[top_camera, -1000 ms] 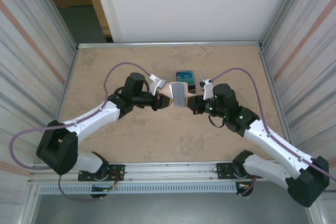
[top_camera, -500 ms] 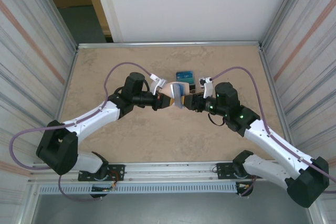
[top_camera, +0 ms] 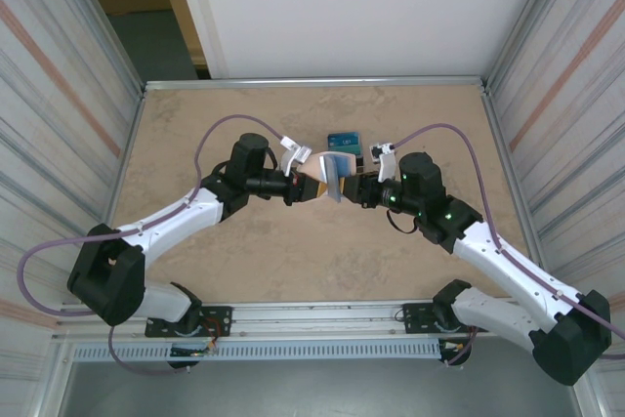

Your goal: Take the credit cards out of the card holder

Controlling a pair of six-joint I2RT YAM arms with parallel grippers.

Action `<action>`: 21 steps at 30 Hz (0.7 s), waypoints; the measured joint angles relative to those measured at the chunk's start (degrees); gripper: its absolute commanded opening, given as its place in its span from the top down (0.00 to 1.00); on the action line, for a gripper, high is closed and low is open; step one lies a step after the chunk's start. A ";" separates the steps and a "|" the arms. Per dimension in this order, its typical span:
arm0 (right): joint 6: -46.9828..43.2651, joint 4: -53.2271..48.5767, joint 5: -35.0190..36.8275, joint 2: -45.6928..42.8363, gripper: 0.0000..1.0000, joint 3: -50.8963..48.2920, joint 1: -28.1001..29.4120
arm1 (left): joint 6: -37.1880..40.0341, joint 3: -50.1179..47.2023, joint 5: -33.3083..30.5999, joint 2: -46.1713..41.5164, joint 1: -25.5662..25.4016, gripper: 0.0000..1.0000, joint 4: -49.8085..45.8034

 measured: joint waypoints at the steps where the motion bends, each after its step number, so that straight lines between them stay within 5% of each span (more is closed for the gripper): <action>1: 0.07 0.00 0.20 0.00 0.84 0.00 0.00 | -0.02 0.02 0.11 0.00 0.00 0.86 -0.02; 7: -0.02 -1.14 2.25 0.00 0.99 0.11 0.09 | -0.50 0.02 0.09 0.07 -0.09 0.77 -0.13; 16: 0.04 -5.07 8.63 -0.55 1.00 0.98 0.92 | -0.66 0.00 -0.09 0.11 -0.09 0.77 -0.42; 21: 0.09 -6.82 11.39 -2.05 1.00 0.98 0.92 | -0.61 0.02 -0.59 0.11 0.13 0.93 -0.52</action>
